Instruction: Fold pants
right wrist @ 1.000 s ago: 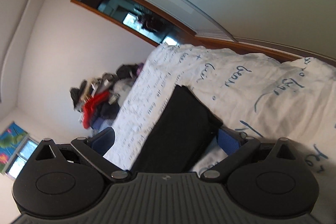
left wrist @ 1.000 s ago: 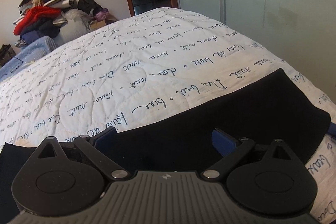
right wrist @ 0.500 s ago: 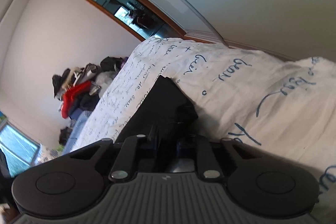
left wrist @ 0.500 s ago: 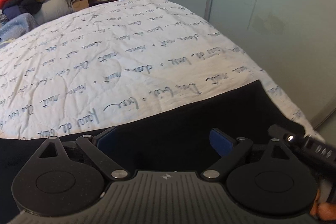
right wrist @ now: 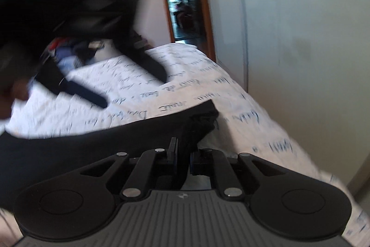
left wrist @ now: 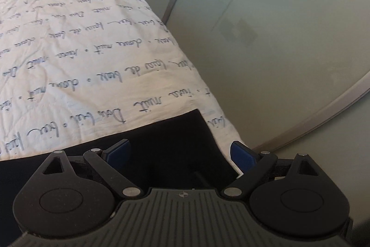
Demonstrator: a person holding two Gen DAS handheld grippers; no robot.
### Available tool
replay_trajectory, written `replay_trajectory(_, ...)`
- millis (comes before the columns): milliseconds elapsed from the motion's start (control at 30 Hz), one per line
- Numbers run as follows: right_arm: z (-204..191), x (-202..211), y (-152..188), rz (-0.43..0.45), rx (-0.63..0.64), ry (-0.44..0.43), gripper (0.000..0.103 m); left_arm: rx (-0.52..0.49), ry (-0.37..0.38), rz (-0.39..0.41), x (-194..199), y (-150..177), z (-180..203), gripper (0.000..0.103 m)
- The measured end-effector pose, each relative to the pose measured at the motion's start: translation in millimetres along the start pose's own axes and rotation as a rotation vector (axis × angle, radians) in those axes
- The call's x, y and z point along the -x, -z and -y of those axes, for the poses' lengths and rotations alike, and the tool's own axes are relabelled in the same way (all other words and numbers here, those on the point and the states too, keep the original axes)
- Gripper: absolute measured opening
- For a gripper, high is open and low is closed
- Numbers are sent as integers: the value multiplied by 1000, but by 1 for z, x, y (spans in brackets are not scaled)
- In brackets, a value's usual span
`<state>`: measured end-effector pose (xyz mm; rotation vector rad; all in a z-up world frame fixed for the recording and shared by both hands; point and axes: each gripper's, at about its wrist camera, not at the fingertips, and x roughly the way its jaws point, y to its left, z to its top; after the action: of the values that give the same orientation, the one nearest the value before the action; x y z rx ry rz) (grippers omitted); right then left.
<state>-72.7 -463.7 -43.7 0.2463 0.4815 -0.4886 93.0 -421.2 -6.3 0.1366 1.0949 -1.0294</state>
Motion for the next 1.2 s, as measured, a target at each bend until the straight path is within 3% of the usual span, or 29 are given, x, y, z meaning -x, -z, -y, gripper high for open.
replay_trajectory(167,-21,5,-1,16,145,19,9,44,51,-35,-12,-7,-5,93)
replay_trajectory(300,-31,5,0,14,222,16,9,12,32,-47,-24,-13,-1,86)
replay_trajectory(433,-40,7,0,13,274,0,9,-37,-22,-67,-39,-16,3,62)
replay_trajectory(500,-46,10,1,29,318,9,9,-51,-30,-81,-45,-14,3,38)
replay_trajectory(533,-48,11,2,31,331,10,9,-43,-32,-92,-47,-11,0,13)
replay_trajectory(567,-49,12,1,31,335,10,9,-27,-35,-95,-47,-9,-3,4)
replay_trajectory(733,-52,15,1,47,330,23,9,-46,-78,-14,-25,1,-7,4)
replay_trajectory(933,-68,33,-6,111,331,-6,7,-51,-107,100,31,12,-21,4)
replay_trajectory(1200,-131,61,-12,182,420,-189,7,22,-221,231,126,47,-80,4)
